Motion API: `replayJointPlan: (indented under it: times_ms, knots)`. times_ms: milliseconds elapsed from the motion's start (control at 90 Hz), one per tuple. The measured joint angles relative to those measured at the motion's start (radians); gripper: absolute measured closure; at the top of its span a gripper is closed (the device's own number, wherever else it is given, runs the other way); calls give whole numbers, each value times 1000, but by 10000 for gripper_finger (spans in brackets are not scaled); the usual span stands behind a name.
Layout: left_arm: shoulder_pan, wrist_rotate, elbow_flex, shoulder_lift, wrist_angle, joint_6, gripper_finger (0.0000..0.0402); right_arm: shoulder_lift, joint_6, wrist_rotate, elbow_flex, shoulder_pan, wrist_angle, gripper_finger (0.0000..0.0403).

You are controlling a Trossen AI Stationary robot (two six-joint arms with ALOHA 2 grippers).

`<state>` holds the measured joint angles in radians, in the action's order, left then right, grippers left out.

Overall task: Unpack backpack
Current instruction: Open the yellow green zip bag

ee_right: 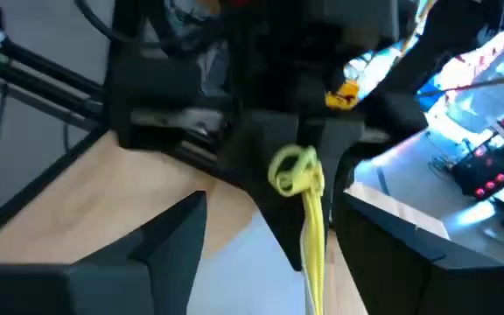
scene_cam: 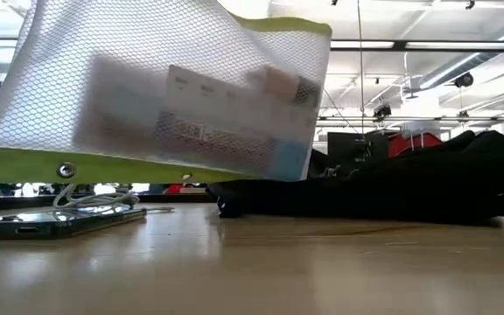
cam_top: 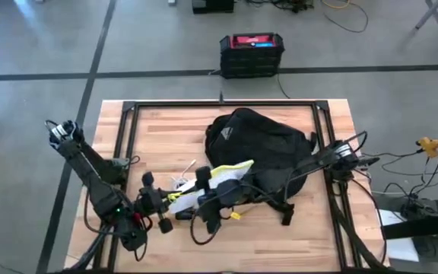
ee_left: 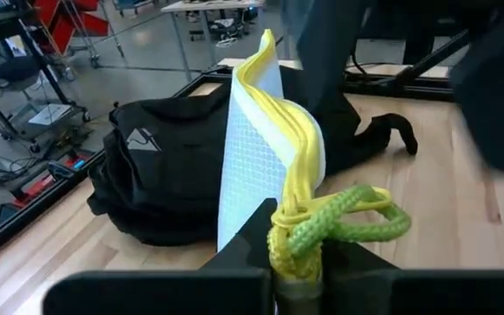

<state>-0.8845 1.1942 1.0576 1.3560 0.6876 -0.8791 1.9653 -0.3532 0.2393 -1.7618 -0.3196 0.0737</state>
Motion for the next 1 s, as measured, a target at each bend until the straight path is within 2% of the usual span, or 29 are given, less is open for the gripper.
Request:
replayJointPlan:
  times_ms: [278,489,611,711,844,1000]
  knots:
    - [1,0,-1,0,0,8,401,66,24,-5,-25,36,-97,220]
    - [2,0,-10,0,0,6,401,90,24,-75,-34,40,-162,243]
    - [3,-2,-14,1,-6,4,401,95,33,-80,-34,43,-179,259]
    - [3,1,-15,1,-8,2,401,94,64,-58,-35,52,-172,296]
    - [1,2,-19,1,-7,2,401,86,65,-51,-34,57,-153,383]
    - [-8,3,-19,1,-8,2,401,62,73,-32,-34,55,-98,396]
